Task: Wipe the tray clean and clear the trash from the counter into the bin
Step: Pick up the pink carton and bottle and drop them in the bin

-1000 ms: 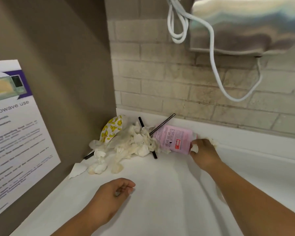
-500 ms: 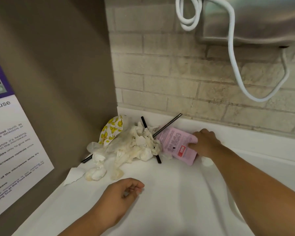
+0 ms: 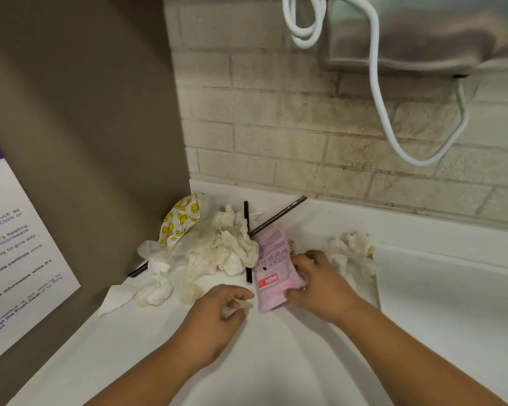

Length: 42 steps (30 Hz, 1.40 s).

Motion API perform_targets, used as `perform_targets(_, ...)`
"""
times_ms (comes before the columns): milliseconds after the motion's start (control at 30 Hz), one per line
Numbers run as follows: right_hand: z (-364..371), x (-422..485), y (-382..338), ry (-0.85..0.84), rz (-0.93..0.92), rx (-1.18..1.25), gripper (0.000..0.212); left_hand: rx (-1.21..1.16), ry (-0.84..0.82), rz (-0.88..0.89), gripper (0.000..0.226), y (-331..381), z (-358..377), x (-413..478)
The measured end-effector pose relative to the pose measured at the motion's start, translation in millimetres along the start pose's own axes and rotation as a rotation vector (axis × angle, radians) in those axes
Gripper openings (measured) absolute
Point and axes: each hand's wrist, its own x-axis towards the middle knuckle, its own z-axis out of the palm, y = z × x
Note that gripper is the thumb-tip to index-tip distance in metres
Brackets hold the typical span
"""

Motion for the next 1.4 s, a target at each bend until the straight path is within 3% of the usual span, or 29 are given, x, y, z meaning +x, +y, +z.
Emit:
perform_targets(200,9,-39,-16,-0.043,-0.026,0.175,0.044,0.157,-0.156,0.090,0.078,-2,9,0)
perform_targets(300,12,-55,-22,-0.106,-0.074,0.243,0.039,0.211,-0.180,0.140,0.088,-2,17,-2)
perform_targets(433,17,-68,-27,-0.154,-0.107,0.321,0.049,0.208,-0.182,0.148,0.094,2,25,-1)
perform_targets(567,21,-74,-26,-0.137,-0.153,0.334,0.049,0.221,-0.175,0.174,0.087,1,24,-6)
perform_targets(667,24,-79,-26,-0.113,-0.175,0.410,0.047,0.270,-0.130,0.213,0.070,3,21,-11)
perform_targets(833,18,-84,-19,-0.032,-0.135,0.459,0.023,0.217,-0.041,0.224,0.046,9,6,-19)
perform_targets(1133,-27,-103,-22,0.061,-0.046,0.527,0.034,0.048,0.178,0.157,0.035,33,-35,-46)
perform_targets(1400,-59,-133,-34,-0.113,-0.028,0.416,0.032,0.008,0.307,0.063,0.026,36,-61,-78)
